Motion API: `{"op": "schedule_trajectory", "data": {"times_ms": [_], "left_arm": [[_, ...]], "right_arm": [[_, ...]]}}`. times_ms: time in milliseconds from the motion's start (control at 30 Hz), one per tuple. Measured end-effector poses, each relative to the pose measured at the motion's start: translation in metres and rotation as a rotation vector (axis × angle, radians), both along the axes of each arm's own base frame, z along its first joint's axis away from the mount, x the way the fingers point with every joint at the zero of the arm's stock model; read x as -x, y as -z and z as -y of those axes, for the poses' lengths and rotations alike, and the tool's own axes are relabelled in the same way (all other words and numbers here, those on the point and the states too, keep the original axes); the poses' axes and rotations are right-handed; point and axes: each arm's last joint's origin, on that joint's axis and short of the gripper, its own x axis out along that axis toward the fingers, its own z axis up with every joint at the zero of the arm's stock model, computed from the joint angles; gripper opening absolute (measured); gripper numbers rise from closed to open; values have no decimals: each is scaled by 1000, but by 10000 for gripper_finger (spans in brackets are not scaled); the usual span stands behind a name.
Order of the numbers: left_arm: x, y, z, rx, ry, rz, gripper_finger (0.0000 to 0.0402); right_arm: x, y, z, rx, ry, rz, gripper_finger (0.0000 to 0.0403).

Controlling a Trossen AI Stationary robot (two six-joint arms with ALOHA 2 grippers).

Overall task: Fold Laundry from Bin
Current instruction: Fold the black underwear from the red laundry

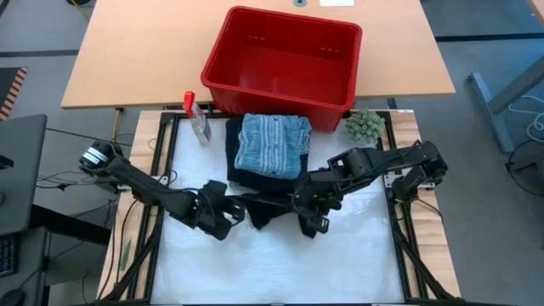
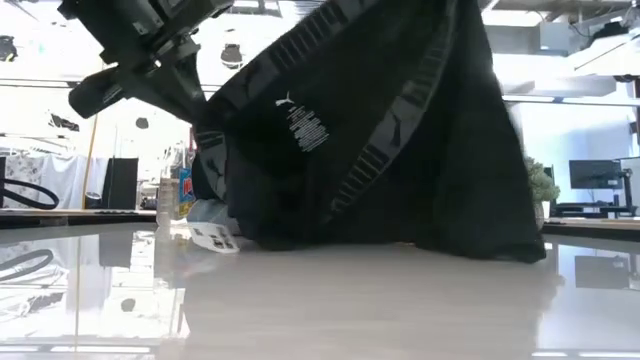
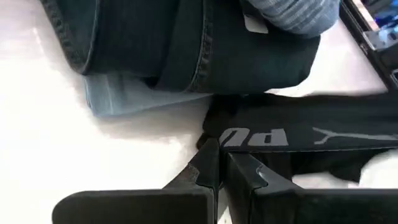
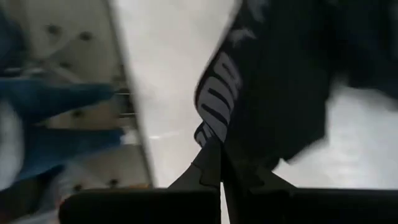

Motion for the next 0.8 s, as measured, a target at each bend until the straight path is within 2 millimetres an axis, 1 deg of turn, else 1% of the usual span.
{"op": "schedule_trajectory", "data": {"times_ms": [67,133,200,300,333,367,400,433,500,567,633,700,733,767,800], "left_arm": [[0,-6,7,4,25,64,0],[1,-22,13,1,75,174,0],[3,-45,22,-31,182,288,0],[10,-93,30,-114,412,495,0],[15,-106,28,-130,452,554,0],[20,-115,26,-150,456,580,0],[26,-118,21,-172,427,566,0],[32,-116,15,-188,380,515,0],[40,-103,1,-161,284,407,0],[42,-94,-7,-106,243,344,0],[45,-90,-9,-97,236,298,0],[49,-85,-11,-94,224,243,0],[50,-81,-13,-90,209,209,0],[50,-76,-16,-85,193,173,0],[49,-72,-18,-75,186,137,0]], "right_arm": [[-2,-3,-8,-70,-56,37,25],[0,-4,-18,-104,-120,48,25],[5,-4,-25,-77,-165,47,25],[13,-1,-25,77,-78,7,25],[14,1,-24,92,-42,-18,25],[12,3,-24,74,-34,-28,25],[8,2,-27,28,-56,-4,25],[3,0,-32,-22,-108,46,24],[-3,-7,-40,-38,-157,169,24],[3,-18,-39,37,-84,231,23],[8,-24,-33,47,-17,214,22],[7,-28,-38,-30,-103,231,22],[6,-27,-40,-26,-125,243,22],[5,-24,-39,22,-102,238,22],[6,-20,-36,83,-40,210,22]]}}
